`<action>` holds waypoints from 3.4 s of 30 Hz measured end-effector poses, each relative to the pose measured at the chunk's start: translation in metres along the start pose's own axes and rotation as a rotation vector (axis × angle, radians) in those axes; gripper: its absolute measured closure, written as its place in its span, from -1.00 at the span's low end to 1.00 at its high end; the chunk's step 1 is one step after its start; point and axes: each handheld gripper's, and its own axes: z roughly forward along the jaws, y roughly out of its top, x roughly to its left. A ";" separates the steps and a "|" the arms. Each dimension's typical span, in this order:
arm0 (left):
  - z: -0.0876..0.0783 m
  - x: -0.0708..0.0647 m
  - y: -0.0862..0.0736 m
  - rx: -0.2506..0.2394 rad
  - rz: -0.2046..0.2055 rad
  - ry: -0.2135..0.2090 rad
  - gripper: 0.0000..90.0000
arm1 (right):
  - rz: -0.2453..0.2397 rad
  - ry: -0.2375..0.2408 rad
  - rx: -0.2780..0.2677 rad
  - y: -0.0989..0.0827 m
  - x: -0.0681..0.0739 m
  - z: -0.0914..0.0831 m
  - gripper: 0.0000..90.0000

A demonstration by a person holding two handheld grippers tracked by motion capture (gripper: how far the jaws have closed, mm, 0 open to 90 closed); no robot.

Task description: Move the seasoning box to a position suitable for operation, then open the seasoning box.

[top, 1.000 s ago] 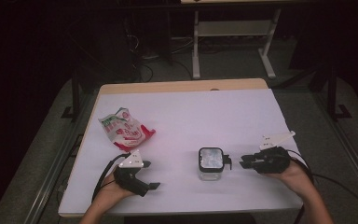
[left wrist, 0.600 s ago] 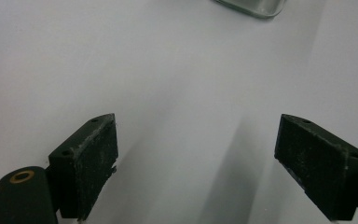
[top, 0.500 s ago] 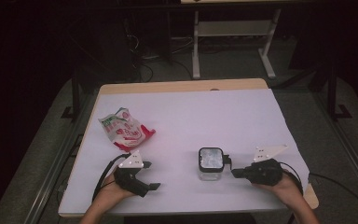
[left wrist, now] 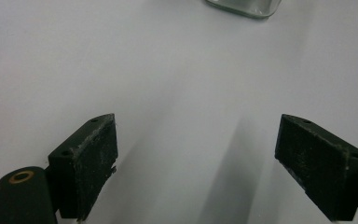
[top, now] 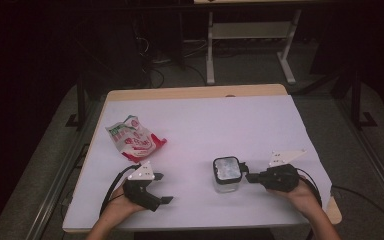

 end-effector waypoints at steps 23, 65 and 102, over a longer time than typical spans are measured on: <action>0.002 -0.003 0.001 0.009 0.013 0.002 -0.72 | 0.049 -0.136 -0.085 -0.017 -0.010 -0.031 0.44; 0.022 -0.009 0.053 -0.061 0.030 -0.073 -0.75 | 0.139 -0.259 -0.163 -0.024 -0.020 -0.031 -0.60; 0.086 -0.030 0.108 -0.092 0.160 -0.174 -0.67 | 0.118 -0.300 -0.175 -0.029 -0.021 -0.030 -0.61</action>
